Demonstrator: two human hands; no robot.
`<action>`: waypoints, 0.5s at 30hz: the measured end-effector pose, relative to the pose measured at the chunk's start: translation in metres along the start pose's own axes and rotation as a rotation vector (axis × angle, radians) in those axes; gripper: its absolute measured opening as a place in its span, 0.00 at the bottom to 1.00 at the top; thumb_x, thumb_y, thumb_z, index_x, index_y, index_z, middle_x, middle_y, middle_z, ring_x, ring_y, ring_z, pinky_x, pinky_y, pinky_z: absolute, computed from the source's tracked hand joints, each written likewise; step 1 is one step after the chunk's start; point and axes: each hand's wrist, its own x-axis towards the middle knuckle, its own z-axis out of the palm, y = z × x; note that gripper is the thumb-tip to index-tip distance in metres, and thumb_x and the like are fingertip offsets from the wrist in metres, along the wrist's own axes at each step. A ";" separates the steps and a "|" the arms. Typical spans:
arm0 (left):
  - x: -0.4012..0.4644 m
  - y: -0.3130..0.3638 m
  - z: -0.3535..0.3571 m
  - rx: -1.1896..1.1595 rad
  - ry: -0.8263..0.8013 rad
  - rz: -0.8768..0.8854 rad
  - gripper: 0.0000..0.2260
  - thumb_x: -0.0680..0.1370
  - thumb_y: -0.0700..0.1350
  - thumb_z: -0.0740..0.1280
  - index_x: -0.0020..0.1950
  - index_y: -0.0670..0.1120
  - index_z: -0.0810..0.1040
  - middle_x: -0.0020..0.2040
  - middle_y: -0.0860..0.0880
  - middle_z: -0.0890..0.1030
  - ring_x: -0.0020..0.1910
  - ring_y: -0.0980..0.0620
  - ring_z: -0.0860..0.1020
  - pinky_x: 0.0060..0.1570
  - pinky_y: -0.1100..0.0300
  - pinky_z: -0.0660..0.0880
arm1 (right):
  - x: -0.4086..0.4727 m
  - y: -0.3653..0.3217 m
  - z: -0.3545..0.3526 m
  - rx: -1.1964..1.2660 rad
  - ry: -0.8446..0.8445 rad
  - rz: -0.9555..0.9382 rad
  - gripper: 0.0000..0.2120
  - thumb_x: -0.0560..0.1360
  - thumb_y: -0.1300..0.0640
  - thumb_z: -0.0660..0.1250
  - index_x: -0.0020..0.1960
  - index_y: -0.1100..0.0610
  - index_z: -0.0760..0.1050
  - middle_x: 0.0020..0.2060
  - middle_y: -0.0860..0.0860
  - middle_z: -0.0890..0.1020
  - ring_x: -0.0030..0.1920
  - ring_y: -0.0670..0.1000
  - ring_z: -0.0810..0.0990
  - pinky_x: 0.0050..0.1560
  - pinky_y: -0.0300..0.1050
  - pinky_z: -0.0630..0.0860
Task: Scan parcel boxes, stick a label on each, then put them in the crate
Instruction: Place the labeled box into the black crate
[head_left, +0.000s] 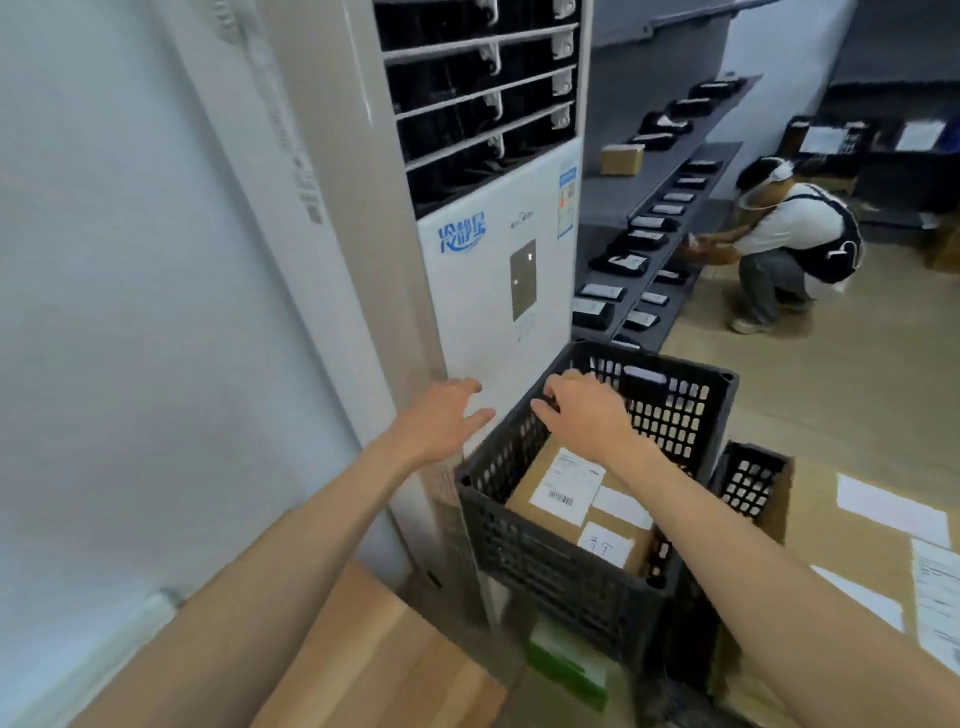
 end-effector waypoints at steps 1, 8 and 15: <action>-0.016 -0.007 -0.005 0.023 0.016 -0.037 0.25 0.83 0.62 0.57 0.76 0.50 0.68 0.72 0.47 0.75 0.69 0.45 0.74 0.66 0.50 0.71 | -0.004 -0.011 0.000 0.010 -0.002 -0.041 0.18 0.83 0.44 0.58 0.59 0.57 0.76 0.54 0.55 0.79 0.55 0.57 0.78 0.54 0.53 0.76; -0.131 -0.061 -0.026 0.053 0.067 -0.266 0.25 0.83 0.62 0.58 0.77 0.51 0.68 0.70 0.48 0.76 0.68 0.46 0.73 0.64 0.50 0.71 | -0.030 -0.106 0.007 0.026 -0.089 -0.283 0.17 0.84 0.47 0.56 0.57 0.58 0.77 0.51 0.54 0.79 0.53 0.58 0.78 0.54 0.53 0.76; -0.255 -0.113 -0.035 0.078 0.116 -0.516 0.24 0.83 0.62 0.58 0.75 0.52 0.68 0.67 0.49 0.78 0.66 0.47 0.75 0.62 0.49 0.74 | -0.058 -0.212 0.025 0.063 -0.181 -0.543 0.19 0.84 0.45 0.57 0.60 0.60 0.76 0.56 0.57 0.79 0.56 0.60 0.77 0.57 0.54 0.74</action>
